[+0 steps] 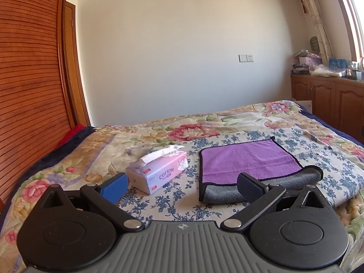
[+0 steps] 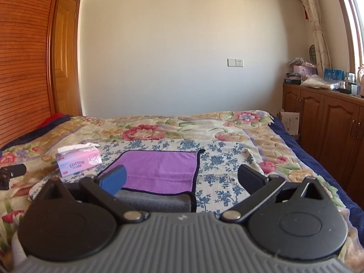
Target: Fold towel
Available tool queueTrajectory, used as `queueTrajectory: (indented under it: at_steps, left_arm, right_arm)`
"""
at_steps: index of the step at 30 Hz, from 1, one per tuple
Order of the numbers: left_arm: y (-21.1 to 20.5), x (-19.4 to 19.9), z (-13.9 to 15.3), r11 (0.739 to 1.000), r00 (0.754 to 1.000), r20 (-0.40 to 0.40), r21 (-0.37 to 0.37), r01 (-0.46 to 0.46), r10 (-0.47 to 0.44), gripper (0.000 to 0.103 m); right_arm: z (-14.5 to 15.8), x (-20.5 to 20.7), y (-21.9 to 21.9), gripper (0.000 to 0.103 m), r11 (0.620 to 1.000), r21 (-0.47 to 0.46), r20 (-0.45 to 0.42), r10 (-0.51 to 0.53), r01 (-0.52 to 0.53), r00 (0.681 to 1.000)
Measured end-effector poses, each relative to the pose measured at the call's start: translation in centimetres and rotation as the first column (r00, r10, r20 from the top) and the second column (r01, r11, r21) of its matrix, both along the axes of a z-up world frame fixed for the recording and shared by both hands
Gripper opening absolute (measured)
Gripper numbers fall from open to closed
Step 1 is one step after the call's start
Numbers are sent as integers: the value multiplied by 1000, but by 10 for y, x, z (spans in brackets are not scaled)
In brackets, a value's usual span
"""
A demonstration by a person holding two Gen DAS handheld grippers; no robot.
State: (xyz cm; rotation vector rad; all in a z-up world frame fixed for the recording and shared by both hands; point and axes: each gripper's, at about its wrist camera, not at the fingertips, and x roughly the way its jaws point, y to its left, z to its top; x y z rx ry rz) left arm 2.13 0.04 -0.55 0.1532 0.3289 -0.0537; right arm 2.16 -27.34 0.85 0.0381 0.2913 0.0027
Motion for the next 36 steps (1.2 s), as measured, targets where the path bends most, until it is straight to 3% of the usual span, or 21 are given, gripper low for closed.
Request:
queueTrajectory:
  at_steps: [23, 36]
  left_arm:
    - [-12, 41, -9, 998, 996, -75, 18, 58, -57, 103]
    - [-19, 82, -21, 997, 991, -113, 18, 77, -74, 103]
  right_arm:
    - [-15, 38, 3, 103, 1000, -19, -71, 14, -15, 997]
    - [-26, 64, -2, 103, 999, 16, -125, 32, -30, 992]
